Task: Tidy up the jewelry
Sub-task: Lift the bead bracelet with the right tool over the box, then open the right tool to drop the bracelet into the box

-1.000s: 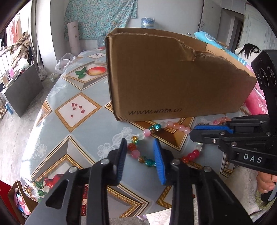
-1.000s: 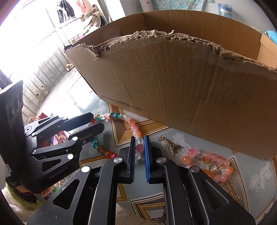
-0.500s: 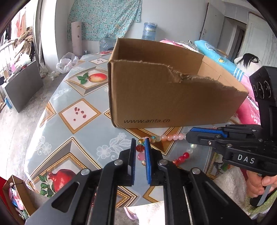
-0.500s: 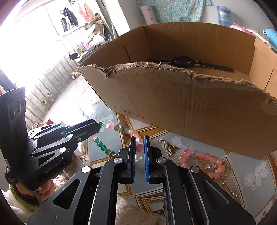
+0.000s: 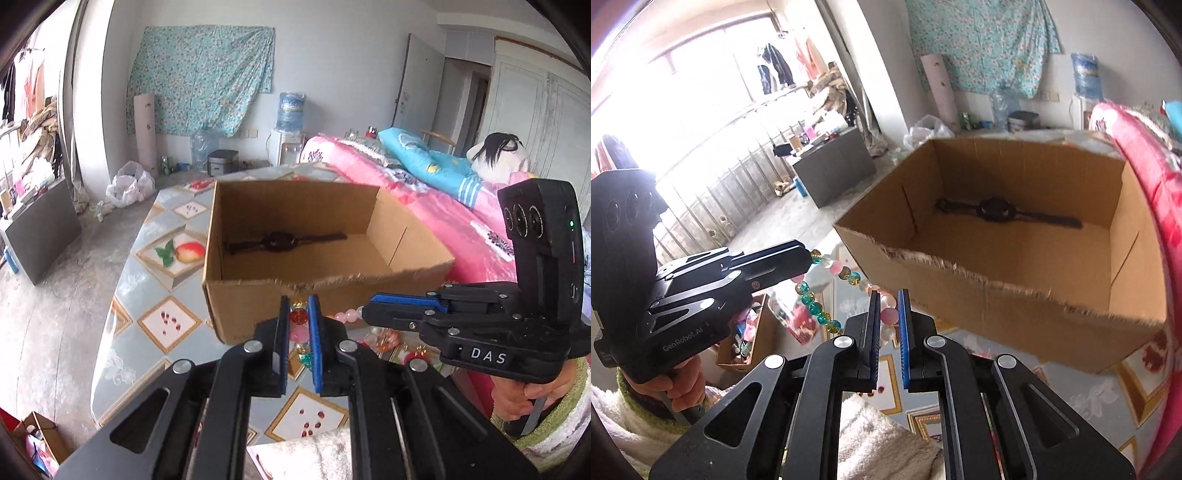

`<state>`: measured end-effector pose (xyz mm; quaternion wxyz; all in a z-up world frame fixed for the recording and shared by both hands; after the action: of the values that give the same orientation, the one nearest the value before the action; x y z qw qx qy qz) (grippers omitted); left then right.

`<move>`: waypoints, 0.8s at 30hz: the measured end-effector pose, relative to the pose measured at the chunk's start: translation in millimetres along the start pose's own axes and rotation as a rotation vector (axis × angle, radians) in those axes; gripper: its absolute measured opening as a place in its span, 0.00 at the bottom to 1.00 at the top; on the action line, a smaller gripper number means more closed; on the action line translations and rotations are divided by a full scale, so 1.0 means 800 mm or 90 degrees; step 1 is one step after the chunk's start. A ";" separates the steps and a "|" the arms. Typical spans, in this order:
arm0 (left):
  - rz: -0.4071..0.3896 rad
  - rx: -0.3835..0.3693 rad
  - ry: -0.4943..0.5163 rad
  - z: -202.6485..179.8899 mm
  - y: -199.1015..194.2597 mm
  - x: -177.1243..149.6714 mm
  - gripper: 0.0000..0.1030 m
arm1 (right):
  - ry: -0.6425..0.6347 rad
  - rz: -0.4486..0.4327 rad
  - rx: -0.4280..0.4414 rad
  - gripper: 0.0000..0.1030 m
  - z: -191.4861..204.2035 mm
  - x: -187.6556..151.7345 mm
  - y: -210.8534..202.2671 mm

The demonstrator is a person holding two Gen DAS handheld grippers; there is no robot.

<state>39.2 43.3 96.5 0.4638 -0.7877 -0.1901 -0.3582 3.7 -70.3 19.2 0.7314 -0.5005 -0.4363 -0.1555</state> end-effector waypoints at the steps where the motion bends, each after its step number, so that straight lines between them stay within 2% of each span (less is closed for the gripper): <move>1: -0.008 -0.008 0.006 -0.006 -0.002 0.012 0.09 | -0.008 -0.009 0.000 0.07 -0.002 0.013 -0.004; 5: -0.018 -0.028 0.024 -0.016 0.013 0.065 0.09 | -0.012 -0.017 0.017 0.07 -0.033 0.063 -0.003; 8: 0.020 -0.027 0.012 -0.005 0.050 0.093 0.09 | 0.011 0.042 0.042 0.07 -0.067 0.087 0.042; 11: 0.088 -0.021 -0.010 0.012 0.104 0.109 0.09 | 0.054 0.128 0.078 0.07 -0.097 0.091 0.102; 15: 0.153 0.016 0.019 0.027 0.166 0.104 0.09 | 0.070 0.219 0.085 0.07 -0.114 0.082 0.167; 19: 0.214 0.044 0.036 0.044 0.210 0.090 0.09 | 0.096 0.297 0.103 0.08 -0.121 0.067 0.206; 21: 0.213 0.067 0.060 0.045 0.217 0.090 0.10 | 0.114 0.332 0.114 0.08 -0.124 0.061 0.223; 24: 0.227 0.062 0.068 0.042 0.222 0.090 0.11 | 0.158 0.349 0.143 0.11 -0.129 0.055 0.234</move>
<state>212.6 -18.0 33.9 0.5670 -0.7653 -0.0402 -0.3020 203.0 -66.3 -70.0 0.8444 -0.4925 -0.2073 0.0367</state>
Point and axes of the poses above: each gripper's, at about its wrist camera, not at the fingertips, and y roughly the way its jaws point, z to its left, x to its top, the point moved 5 cm from there along y, roughly the way its jaws point, and after that the axes turned 14 degrees about -y, right-handed, at the moved point
